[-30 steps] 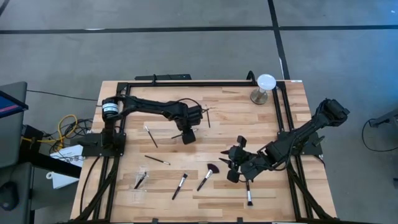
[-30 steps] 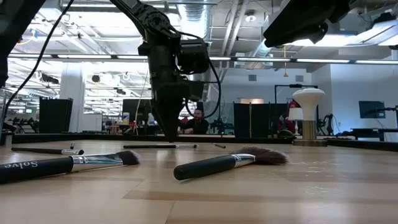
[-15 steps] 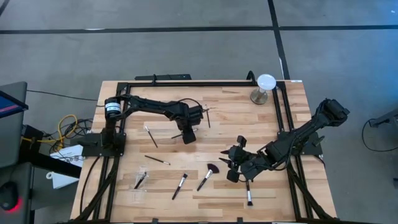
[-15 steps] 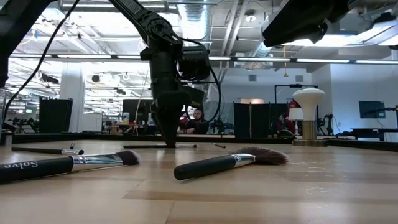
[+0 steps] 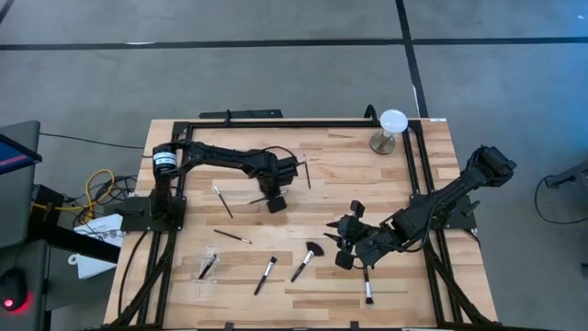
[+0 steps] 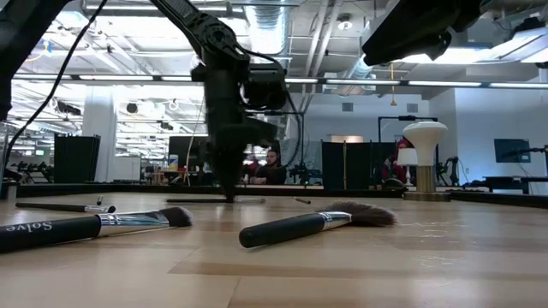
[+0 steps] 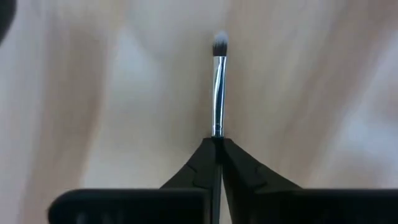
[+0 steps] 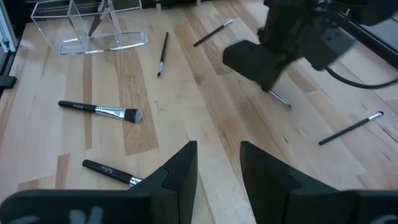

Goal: Put items in baskets/containers
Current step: Put the eyeshadow brush into the transparent organizer

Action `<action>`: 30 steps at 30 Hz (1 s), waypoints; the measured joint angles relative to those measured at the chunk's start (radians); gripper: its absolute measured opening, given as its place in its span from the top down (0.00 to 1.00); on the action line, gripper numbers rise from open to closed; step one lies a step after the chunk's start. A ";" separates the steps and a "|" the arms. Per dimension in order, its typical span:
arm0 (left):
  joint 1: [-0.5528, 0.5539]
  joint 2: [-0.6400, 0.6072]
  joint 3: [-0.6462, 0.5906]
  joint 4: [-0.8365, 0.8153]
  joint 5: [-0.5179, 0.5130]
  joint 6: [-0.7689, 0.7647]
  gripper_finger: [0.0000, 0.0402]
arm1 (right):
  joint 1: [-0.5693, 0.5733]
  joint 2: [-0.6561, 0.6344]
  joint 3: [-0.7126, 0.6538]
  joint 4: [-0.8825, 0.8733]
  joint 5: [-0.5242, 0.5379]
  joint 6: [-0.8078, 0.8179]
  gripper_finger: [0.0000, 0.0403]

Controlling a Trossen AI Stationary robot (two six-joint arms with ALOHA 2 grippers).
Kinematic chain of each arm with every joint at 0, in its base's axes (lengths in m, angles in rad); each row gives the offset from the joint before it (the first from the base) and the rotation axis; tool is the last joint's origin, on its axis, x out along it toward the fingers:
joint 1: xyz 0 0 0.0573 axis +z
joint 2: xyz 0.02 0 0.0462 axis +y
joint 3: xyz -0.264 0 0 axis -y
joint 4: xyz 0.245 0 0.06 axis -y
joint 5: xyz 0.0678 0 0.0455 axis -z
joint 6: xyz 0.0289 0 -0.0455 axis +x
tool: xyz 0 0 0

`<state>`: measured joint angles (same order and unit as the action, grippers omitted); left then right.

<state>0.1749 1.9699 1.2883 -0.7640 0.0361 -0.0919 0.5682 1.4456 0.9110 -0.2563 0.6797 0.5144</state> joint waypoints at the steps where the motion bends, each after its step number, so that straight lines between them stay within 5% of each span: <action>1: -0.006 -0.019 -0.005 -0.027 0.002 -0.005 0.97 | 0.000 0.002 0.000 -0.001 0.001 0.000 0.72; 8: -0.084 -0.246 -0.035 -0.047 -0.028 -0.041 0.97 | -0.008 0.104 0.000 -0.005 0.043 -0.018 0.72; 15: -0.215 -0.603 -0.218 0.066 -0.092 -0.174 0.97 | -0.050 0.210 0.000 0.004 0.054 -0.013 0.72; 23: -0.501 -1.018 -0.498 0.287 -0.351 -0.443 0.97 | -0.115 0.225 0.000 0.006 0.056 0.067 0.72; 30: -0.801 -1.156 -0.604 0.302 -0.591 -0.644 0.97 | -0.119 0.225 0.000 0.011 0.055 0.072 0.72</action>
<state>-0.6265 0.8137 0.6840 -0.4618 -0.5552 -0.7359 0.4492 1.6707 0.9112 -0.2455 0.7350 0.5861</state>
